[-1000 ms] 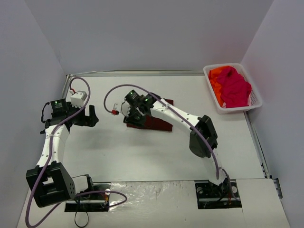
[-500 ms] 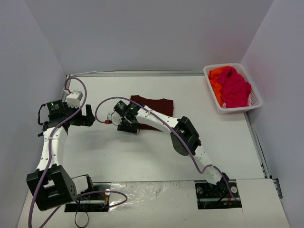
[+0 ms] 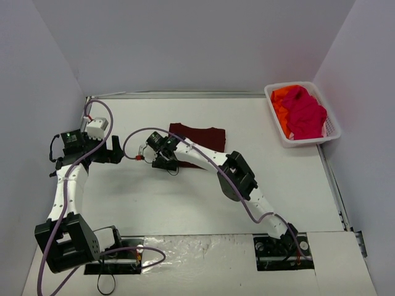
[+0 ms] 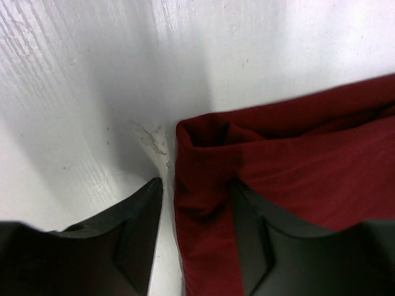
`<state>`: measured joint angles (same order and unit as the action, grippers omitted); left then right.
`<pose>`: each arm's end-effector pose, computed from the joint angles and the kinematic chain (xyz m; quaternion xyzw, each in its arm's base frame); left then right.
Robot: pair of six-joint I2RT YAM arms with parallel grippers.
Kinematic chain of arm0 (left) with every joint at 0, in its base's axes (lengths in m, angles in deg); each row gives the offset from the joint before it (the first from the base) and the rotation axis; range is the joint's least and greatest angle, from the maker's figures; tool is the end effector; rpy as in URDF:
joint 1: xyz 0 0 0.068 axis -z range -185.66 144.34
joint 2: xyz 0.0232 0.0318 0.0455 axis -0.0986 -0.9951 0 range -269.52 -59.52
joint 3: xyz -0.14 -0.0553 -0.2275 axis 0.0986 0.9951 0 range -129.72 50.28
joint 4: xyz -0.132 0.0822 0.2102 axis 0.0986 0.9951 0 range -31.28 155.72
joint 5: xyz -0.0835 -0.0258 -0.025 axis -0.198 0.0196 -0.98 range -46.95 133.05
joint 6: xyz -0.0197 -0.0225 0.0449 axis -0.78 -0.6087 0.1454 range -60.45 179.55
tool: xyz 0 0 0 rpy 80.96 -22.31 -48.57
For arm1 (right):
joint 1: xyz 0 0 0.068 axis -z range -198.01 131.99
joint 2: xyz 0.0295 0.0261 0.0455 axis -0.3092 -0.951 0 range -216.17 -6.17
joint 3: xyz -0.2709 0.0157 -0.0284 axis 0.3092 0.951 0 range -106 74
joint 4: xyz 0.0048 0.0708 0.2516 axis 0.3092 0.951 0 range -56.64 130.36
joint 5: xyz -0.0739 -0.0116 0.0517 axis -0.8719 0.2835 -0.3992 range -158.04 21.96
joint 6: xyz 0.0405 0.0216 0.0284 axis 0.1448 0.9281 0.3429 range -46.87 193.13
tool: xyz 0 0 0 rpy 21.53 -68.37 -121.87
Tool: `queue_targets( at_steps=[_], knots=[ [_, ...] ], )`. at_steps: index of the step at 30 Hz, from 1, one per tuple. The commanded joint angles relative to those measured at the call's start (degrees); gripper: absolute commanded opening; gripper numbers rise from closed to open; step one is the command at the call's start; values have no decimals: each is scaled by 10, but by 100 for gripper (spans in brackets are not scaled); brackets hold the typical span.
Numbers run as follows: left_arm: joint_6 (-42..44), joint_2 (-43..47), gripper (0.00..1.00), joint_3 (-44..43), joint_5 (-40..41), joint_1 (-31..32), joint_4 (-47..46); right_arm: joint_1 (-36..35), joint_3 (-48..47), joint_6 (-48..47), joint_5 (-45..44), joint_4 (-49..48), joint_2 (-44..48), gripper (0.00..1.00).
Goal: Fold and stack the t-shirts
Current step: Put the neatly folded tshirt into the corner of the board with the left arm
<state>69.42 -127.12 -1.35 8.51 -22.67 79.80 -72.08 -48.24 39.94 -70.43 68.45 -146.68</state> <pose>0.2486 0.0549 0.2856 0.0789 0.8614 -0.1595 0.4758 0.3184 0.4369 0.1736 -0.6502 0.6915 0.0375 0.3126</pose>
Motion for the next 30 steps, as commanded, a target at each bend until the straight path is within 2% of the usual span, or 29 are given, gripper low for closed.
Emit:
queue_targets(
  at_steps=[1, 2, 5, 6, 7, 13, 20, 30],
  knots=[
    [3, 9, 95, -8, -12, -3, -4, -5, 3, -3, -2, 20, -15, 41],
    [3, 8, 95, -11, -13, -4, -3, -5, 7, -3, -2, 21, -14, 38],
    [0, -7, 95, -19, -25, -3, 6, -6, 25, -3, -3, 21, -7, 14],
    [-3, -11, 95, -25, -28, -3, 10, -6, 39, -5, -4, 20, -3, 2],
    [-4, -15, 95, -28, -32, -4, 16, -6, 46, -5, -4, 20, 5, 0],
    [-32, -43, 95, -43, -77, -1, 24, -7, 100, -5, -16, 20, 57, 0],
    [-80, -105, 97, -72, -154, 18, 33, -6, 104, -8, -43, 21, 117, 0],
    [-232, -234, 94, -106, -263, 87, -15, -4, 81, -14, -62, 27, 124, 0]
  ],
)
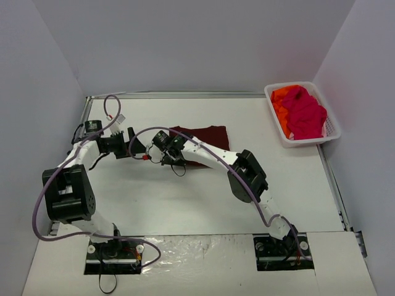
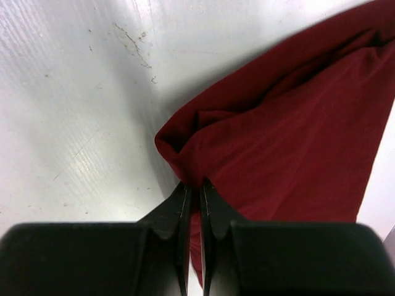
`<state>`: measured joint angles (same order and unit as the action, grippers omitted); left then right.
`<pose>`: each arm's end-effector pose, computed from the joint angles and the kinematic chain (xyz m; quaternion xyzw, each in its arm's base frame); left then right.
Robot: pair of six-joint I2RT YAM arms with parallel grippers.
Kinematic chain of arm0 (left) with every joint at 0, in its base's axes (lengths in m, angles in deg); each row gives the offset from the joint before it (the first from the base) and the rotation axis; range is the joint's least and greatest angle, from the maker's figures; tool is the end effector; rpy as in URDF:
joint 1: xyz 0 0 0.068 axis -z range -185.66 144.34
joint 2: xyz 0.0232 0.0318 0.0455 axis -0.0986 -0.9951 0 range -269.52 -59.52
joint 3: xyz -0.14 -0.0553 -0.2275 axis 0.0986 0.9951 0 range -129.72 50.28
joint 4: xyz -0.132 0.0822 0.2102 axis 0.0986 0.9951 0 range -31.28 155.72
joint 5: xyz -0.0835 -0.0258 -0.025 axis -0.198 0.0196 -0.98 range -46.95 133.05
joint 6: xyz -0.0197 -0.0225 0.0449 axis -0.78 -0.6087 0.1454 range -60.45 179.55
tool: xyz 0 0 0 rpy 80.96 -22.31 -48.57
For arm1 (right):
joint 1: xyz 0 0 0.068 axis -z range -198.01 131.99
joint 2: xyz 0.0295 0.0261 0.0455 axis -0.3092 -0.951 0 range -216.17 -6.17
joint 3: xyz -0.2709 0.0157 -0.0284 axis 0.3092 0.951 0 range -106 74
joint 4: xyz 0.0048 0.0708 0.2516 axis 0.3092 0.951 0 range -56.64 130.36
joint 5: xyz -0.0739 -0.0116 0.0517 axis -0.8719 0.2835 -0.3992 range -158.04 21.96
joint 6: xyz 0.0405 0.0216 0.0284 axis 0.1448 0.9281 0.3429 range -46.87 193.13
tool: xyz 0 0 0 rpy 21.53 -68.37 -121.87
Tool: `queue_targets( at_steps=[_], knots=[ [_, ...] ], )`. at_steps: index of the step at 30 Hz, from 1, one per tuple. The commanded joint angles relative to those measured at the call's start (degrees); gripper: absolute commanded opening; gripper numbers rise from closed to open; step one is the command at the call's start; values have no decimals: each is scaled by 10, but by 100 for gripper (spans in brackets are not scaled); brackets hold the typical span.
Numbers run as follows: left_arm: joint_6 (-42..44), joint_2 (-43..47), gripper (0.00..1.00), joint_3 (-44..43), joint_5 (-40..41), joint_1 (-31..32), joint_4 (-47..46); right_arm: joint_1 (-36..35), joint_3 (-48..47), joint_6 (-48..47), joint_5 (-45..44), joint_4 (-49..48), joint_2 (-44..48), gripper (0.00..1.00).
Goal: Fold and stack the t-shirts
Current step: Put the neatly folded tshirt into the corner of the board with the left arm
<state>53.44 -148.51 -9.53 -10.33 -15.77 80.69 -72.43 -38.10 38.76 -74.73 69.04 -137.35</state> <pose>0.3182 0.0277 0.2363 0.0291 0.8552 -0.4130 0.3117 0.2989 0.4108 0.1995 -0.6531 0.6922 -0.0021 0.3072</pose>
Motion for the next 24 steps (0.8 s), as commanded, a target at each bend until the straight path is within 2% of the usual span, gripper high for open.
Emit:
queue_targets(
  at_steps=[1, 7, 12, 17, 24],
  knots=[
    [-84, -42, 94, -24, -83, 21, -32, -1, -22, -1, -18, 21, 30, 0],
    [-185, -127, 94, -20, -110, 40, -105, -1, -37, 3, -19, 25, 21, 0],
    [-306, -167, 94, 7, -113, 57, -251, 0, -56, 3, -17, 34, 8, 0],
    [-392, -204, 94, 3, -88, 90, -344, 0, -70, 4, -19, 42, -2, 0],
    [-438, -254, 94, -29, -49, 140, -370, 0, -72, 3, -18, 46, -9, 0]
  ],
)
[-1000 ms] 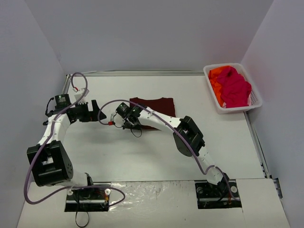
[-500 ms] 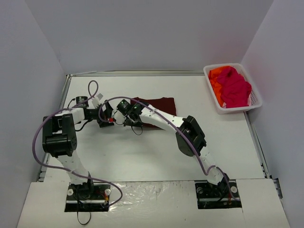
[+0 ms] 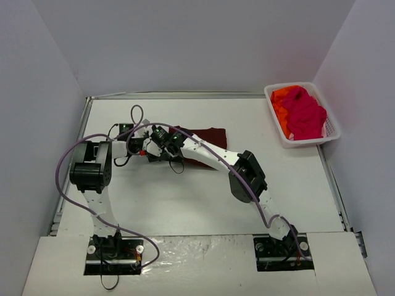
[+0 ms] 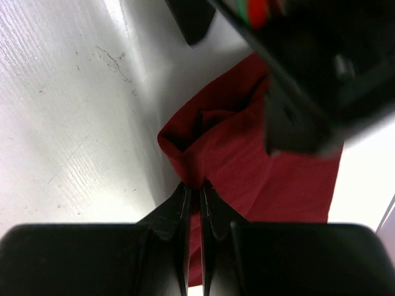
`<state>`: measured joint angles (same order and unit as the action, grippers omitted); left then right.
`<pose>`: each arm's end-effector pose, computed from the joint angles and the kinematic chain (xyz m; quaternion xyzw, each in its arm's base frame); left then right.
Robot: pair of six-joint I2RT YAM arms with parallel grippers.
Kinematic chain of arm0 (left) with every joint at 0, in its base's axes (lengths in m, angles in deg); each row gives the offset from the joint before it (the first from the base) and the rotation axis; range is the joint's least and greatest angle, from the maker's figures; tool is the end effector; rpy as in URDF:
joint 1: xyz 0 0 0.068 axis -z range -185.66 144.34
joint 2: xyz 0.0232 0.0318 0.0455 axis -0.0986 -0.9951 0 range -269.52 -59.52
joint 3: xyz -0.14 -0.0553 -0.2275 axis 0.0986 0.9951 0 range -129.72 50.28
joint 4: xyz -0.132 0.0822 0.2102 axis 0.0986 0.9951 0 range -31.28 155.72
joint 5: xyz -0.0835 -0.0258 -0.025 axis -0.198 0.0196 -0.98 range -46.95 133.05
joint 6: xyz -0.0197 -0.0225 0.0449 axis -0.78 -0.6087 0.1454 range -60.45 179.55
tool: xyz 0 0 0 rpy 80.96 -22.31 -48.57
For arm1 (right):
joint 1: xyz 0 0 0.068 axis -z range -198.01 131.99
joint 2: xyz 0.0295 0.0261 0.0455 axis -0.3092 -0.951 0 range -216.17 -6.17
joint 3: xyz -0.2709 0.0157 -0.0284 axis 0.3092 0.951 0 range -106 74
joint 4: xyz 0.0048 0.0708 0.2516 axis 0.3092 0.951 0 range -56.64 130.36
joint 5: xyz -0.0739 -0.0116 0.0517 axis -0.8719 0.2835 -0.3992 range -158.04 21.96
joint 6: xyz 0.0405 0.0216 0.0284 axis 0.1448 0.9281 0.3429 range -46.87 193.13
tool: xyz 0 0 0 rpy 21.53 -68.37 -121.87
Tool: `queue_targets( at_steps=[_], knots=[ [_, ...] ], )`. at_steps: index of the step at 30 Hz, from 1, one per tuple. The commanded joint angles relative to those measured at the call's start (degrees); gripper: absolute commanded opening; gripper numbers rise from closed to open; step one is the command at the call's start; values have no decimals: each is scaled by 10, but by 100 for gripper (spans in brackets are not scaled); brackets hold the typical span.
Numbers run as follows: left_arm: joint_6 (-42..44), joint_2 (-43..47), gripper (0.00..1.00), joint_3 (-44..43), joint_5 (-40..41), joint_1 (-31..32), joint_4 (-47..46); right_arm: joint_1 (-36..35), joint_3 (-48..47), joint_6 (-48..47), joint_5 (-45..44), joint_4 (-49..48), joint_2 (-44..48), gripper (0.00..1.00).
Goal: Fold and stack the t-shirts
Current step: Put the neatly folded tshirt into the corner of the board with the left arm
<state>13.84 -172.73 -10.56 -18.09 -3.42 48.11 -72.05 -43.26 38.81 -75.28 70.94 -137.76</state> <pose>0.3875 -0.0464 0.1380 -0.0979 0.8069 -0.5671 0.1329 0.3059 0.4141 0.2224 -0.6427 0.6909 -0.0030 0.3310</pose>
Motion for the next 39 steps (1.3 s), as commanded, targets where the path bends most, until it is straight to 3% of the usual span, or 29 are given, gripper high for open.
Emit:
queue_targets(
  at_steps=[1, 19, 20, 23, 24, 26, 27, 30, 35, 36, 37, 38, 39],
  knots=[
    [-61, -16, 94, -18, 35, 19, -64, -4, -21, 2, -13, 27, -8, 0],
    [-64, -102, 95, -86, 54, 64, -62, -1, -19, 1, -7, 34, -17, 0],
    [-62, -105, 99, -87, 54, 65, -63, -1, -18, 1, -7, 35, -18, 0],
    [-66, -111, 72, -95, 45, 71, -62, -1, -19, 1, -4, 35, -20, 0],
    [-68, -115, 51, -96, 44, 73, -64, -1, -20, 1, -4, 35, -21, 0],
    [-69, -116, 33, -99, 44, 73, -64, -1, -22, 1, -2, 36, -24, 0],
    [-71, -118, 18, -100, 43, 73, -64, -1, -23, 1, -2, 36, -25, 0],
    [-90, -120, 3, -105, 33, 74, -82, -2, -25, 1, -1, 37, -29, 0],
    [-133, -132, 2, -118, -3, 67, -131, -2, -25, 3, -2, 38, -30, 1],
    [-135, -133, 2, -120, -5, 64, -136, -2, -21, 6, -2, 39, -27, 8],
    [-135, -133, 2, -121, -6, 62, -137, -2, -18, 6, -1, 40, -25, 22],
    [-136, -132, 2, -123, -8, 61, -137, -2, -13, 8, -1, 41, -22, 47],
    [-138, -131, 2, -123, -9, 59, -143, -2, 3, 8, 6, 42, -9, 60]
  ],
)
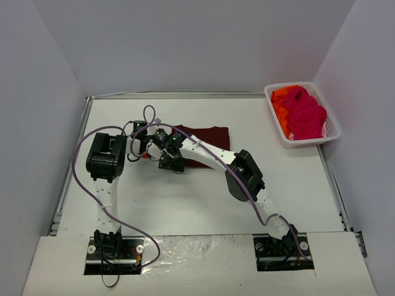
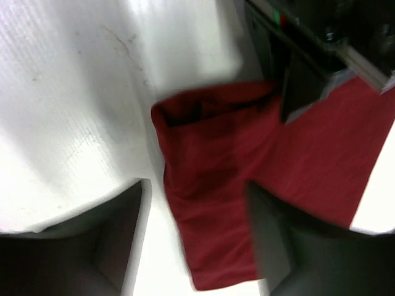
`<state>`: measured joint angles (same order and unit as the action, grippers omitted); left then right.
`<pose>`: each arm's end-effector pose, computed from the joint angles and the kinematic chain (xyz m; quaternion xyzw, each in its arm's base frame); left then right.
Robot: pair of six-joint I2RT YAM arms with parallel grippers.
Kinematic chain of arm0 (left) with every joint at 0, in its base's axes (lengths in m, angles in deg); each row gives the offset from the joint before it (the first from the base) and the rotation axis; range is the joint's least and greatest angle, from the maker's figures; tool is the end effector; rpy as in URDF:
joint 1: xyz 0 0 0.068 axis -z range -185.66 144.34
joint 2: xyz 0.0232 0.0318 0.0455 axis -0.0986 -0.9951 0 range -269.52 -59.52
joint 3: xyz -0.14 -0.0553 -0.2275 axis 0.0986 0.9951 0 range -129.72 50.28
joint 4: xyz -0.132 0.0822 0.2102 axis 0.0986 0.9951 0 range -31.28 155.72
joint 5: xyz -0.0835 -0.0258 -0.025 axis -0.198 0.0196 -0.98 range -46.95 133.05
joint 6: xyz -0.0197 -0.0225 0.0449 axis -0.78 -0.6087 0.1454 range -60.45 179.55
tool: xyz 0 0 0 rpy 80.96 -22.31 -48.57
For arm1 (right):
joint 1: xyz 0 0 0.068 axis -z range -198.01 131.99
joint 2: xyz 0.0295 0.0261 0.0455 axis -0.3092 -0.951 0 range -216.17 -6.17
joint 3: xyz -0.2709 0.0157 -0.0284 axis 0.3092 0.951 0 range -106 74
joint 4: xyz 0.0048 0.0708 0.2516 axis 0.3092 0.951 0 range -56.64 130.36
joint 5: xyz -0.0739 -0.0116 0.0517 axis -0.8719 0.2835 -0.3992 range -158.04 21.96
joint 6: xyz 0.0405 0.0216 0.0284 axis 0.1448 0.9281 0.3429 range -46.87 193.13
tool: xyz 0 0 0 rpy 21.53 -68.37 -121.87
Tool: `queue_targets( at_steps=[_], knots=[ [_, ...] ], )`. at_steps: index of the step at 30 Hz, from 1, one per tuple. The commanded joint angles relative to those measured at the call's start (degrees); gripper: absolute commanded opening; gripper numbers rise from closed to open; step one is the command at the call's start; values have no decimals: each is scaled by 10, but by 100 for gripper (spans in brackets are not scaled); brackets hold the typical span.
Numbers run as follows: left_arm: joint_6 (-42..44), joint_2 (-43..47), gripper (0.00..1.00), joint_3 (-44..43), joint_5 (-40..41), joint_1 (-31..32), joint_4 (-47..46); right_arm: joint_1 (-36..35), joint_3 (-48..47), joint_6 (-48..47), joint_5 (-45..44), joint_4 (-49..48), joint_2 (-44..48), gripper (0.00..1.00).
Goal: Fold and stack the t-shirts
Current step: Put the neatly folded tshirt into the corner of the board with the left arm
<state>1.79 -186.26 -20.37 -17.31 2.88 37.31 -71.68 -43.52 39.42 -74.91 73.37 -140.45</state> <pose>0.4301 -0.0959 0.1031 -0.1066 0.7933 -0.5923 0.0925 0.3092 0.4133 0.1978 -0.6484 0.7035 -0.0071 0.2910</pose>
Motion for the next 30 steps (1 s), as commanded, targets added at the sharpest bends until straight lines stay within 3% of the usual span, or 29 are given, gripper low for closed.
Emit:
queue_targets(
  at_steps=[1, 2, 11, 13, 15, 17, 21, 23, 30],
  knots=[
    [-20, 4, 2, -24, -17, -5, -37, -5, 17, 4, 7, 17, 28, 76],
    [-19, 5, 2, -24, -19, -5, -39, -5, 31, 3, 12, 17, 40, 100],
    [-2, 10, 2, -28, -27, -33, -18, 24, 273, -18, 63, 17, 306, 100],
    [49, 13, 3, -37, -22, -42, 26, 63, 309, -31, 95, 19, 364, 100],
    [127, 18, 2, -58, -12, -49, 126, 154, 318, -41, 124, 20, 392, 100],
    [172, 24, 2, -83, 6, -62, 210, 227, 329, -35, 159, 20, 395, 100],
    [286, 31, 2, -144, 54, -83, 361, 284, 374, -39, 213, 9, 401, 100],
    [327, 32, 2, -178, 90, -111, 451, 291, 389, -34, 219, -5, 392, 100],
    [479, 6, 2, -349, 171, -223, 601, 305, 386, -30, 245, -13, 334, 100]
  ],
)
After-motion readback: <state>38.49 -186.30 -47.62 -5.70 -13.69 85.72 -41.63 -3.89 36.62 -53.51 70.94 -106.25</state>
